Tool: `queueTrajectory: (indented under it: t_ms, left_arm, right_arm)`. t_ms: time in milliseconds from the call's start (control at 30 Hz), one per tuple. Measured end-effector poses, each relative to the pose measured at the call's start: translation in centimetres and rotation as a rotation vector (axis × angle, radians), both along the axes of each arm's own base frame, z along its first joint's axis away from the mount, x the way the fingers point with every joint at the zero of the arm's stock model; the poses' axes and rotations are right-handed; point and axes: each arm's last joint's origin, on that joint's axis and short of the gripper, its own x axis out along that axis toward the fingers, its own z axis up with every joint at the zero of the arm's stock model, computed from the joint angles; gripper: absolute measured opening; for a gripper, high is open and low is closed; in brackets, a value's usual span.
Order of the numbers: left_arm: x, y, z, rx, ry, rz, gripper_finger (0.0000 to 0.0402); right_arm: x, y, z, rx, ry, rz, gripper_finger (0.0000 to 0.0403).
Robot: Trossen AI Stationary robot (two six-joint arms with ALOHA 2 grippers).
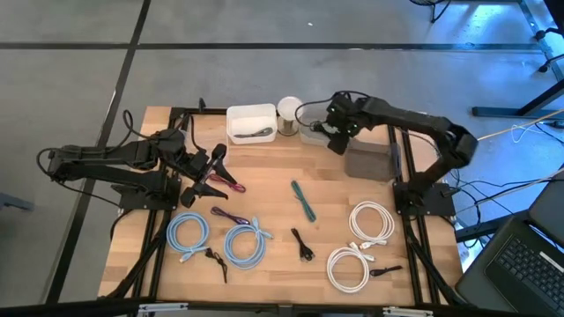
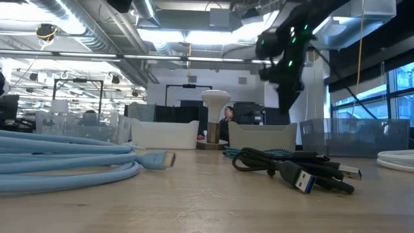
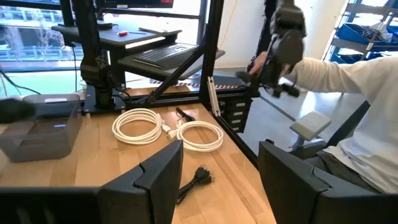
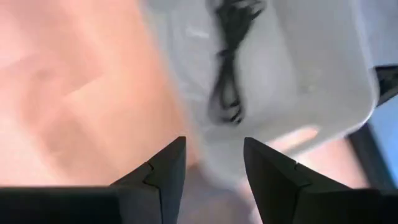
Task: Pick & Place USB Port
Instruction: Put the white HDMI cable into the black bin
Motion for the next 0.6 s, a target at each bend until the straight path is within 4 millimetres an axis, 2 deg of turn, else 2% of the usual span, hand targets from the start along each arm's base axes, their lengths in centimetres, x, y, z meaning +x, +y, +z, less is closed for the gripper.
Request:
queueTrajectory:
  t_ms: [167, 300, 433, 600]
  left_arm:
    - [0.0, 0.0, 0.0, 0.0, -0.004, 0.0, 0.0198]
    - [0.0, 0.0, 0.0, -0.002, -0.002, 0.001, 0.0198]
    - [0.0, 0.0, 0.0, -0.003, -0.002, 0.001, 0.0198]
    - [0.0, 0.0, 0.0, -0.003, -0.002, 0.001, 0.0198]
  right_arm:
    - [-0.8, 4.5, 2.8, 0.148, -0.081, 0.028, 0.0163]
    - [-1.0, 8.8, 4.0, 0.286, -0.101, 0.057, 0.0162]
    - [-0.8, 13.4, 4.1, 0.374, -0.055, 0.066, 0.0162]
    - [-1.3, 18.9, 2.7, 0.425, 0.034, 0.019, 0.0162]
